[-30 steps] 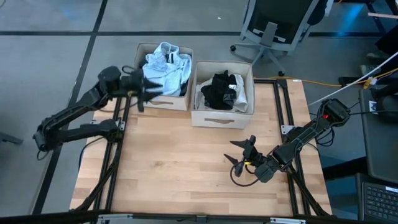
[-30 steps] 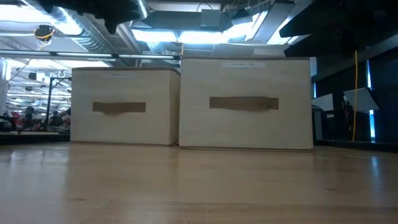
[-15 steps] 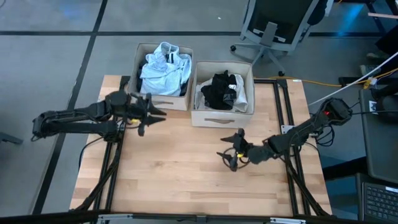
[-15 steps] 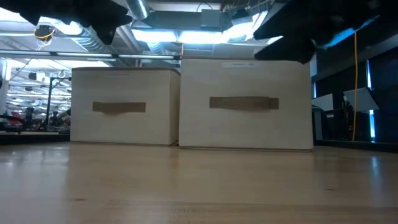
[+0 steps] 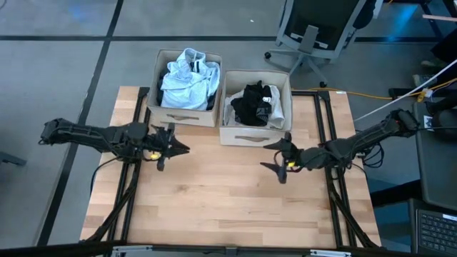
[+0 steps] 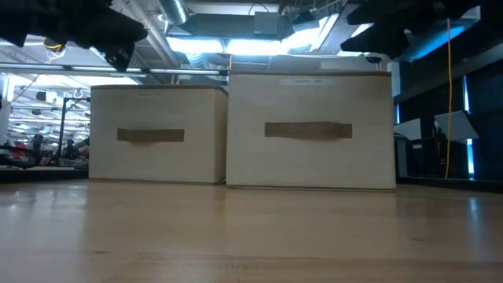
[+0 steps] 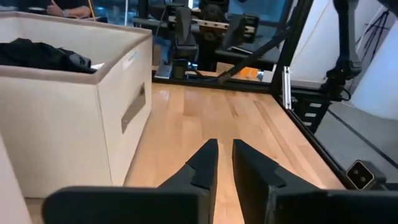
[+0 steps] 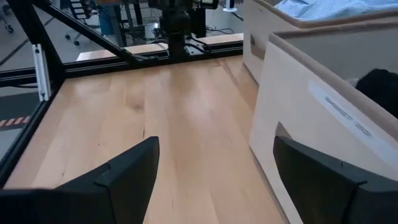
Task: Sort clothes
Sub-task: Return to Home Position
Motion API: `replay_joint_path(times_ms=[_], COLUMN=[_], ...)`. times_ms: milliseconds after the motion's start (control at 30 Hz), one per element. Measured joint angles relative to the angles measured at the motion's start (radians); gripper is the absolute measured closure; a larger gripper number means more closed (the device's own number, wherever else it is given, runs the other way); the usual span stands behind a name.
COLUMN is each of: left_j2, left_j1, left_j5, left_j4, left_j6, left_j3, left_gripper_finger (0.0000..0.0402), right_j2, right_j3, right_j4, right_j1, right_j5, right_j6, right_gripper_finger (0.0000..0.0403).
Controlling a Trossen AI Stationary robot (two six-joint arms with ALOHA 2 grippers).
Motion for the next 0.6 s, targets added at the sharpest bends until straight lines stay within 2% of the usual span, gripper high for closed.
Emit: replay_joint_path(times_ms=[133, 267, 433, 600], left_j2=[-0.048, -0.082, -0.127, -0.196], left_j1=[-0.035, -0.034, -0.033, -0.033], left_j5=[-0.047, -0.047, -0.055, -0.128], left_j4=[0.082, 0.149, 0.158, 0.157], left_j6=[0.000, 0.005, 0.011, 0.038], left_j3=[-0.081, -0.154, -0.202, -0.241], left_gripper_finger=[0.0375, 0.0383, 0.0392, 0.0399], right_j2=[-0.079, -0.146, -0.224, -0.297], right_j3=[-0.082, -0.195, -0.277, -0.354], right_j4=[0.028, 0.155, 0.210, 0.212], right_j1=[0.000, 0.000, 0.000, 0.000], right_j5=[0.007, 0.008, 0.001, 0.010], right_j6=[0.010, 0.023, 0.023, 0.010], right_gripper_finger=[0.0087, 0.0087, 0.0087, 0.0087])
